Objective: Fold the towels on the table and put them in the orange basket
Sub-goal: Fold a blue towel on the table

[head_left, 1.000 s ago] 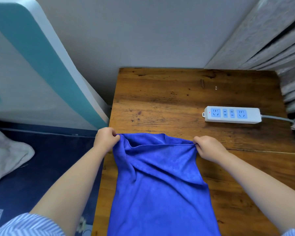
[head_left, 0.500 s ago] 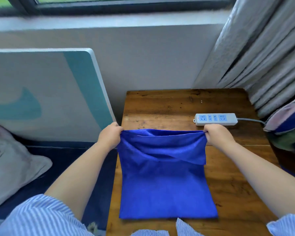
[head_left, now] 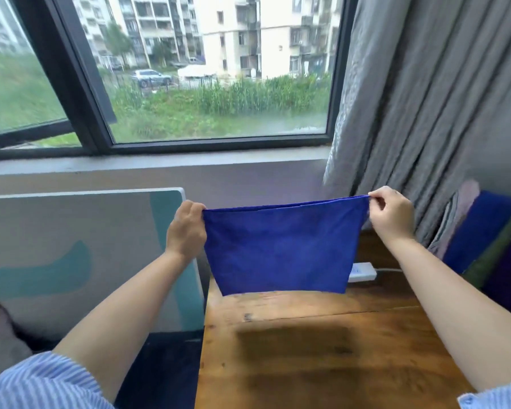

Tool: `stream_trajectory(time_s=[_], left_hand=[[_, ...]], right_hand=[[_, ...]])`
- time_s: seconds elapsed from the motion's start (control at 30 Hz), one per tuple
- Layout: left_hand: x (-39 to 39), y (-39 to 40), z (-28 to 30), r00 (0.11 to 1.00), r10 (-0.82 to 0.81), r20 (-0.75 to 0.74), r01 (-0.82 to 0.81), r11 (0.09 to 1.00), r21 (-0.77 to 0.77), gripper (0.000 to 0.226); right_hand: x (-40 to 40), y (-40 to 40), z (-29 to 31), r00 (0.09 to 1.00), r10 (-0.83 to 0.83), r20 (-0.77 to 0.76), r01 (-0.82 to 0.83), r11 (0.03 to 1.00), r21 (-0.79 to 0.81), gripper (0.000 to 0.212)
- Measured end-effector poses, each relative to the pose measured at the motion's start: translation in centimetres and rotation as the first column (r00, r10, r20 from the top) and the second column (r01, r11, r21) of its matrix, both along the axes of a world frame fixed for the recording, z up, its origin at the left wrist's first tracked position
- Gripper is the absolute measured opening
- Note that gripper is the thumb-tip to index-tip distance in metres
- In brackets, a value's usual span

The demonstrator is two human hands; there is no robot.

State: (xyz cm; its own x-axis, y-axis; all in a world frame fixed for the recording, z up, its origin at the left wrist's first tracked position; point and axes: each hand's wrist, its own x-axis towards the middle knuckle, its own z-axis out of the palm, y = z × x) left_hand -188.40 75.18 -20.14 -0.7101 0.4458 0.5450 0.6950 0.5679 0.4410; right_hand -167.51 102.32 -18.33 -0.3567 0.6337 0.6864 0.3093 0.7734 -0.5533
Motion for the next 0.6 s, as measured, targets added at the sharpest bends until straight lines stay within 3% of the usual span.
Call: stream_trajectory(time_s=[0.07, 0.1, 0.13, 0.2, 0.27, 0.4, 0.47, 0.53, 0.6], left_hand=[[0.3, 0.8, 2.0, 0.998, 0.033, -0.059, -0.024, 0.988, 0.150, 0.023], [0.4, 1.1, 2.7, 1.000, 0.023, -0.018, -0.020, 0.987, 0.162, 0.025], [0.4, 1.2, 3.1, 0.998, 0.027, 0.057, -0.030, 0.998, 0.054, 0.025], [-0.1, 0.8, 2.8, 0.970, 0.150, 0.194, -0.083, 0.945, -0.315, 0.025], [-0.5, 0.0, 2.6, 0.963, 0.210, 0.171, -0.118, 0.894, -0.432, 0.025], [-0.7, -0.1, 3.1, 0.989, 0.104, 0.108, -0.110, 0.993, 0.045, 0.025], [-0.9, 0.4, 3.4, 0.979, 0.081, 0.187, -0.101, 0.990, 0.102, 0.030], [-1.3, 0.4, 3.1, 0.955, 0.157, 0.253, -0.135, 0.986, -0.101, 0.031], [-1.5, -0.1, 2.2, 0.950, 0.245, 0.196, -0.192, 0.947, -0.256, 0.034]], right_hand=[[-0.4, -0.3, 1.1, 0.996, -0.048, -0.071, 0.049, 0.999, 0.006, 0.014], [-0.5, -0.1, 1.4, 0.999, -0.043, -0.020, 0.043, 0.999, 0.005, 0.014], [-0.4, 0.0, 1.4, 0.992, -0.015, 0.128, 0.012, 1.000, 0.024, 0.014], [0.1, 0.2, 0.9, 0.868, 0.057, 0.494, -0.134, 0.983, 0.123, 0.013], [0.7, 0.2, 0.8, 0.834, 0.086, 0.544, -0.236, 0.948, 0.212, 0.007], [-0.3, -0.1, 1.7, 0.980, 0.036, 0.195, -0.069, 0.984, 0.164, 0.012], [-1.4, 0.3, 1.9, 0.976, 0.034, 0.216, -0.054, 0.995, 0.088, 0.021], [-2.0, 0.7, 1.4, 0.871, 0.140, 0.470, -0.129, 0.990, -0.057, 0.033], [-2.2, 1.0, 0.5, 0.724, 0.229, 0.651, -0.183, 0.973, -0.139, 0.037]])
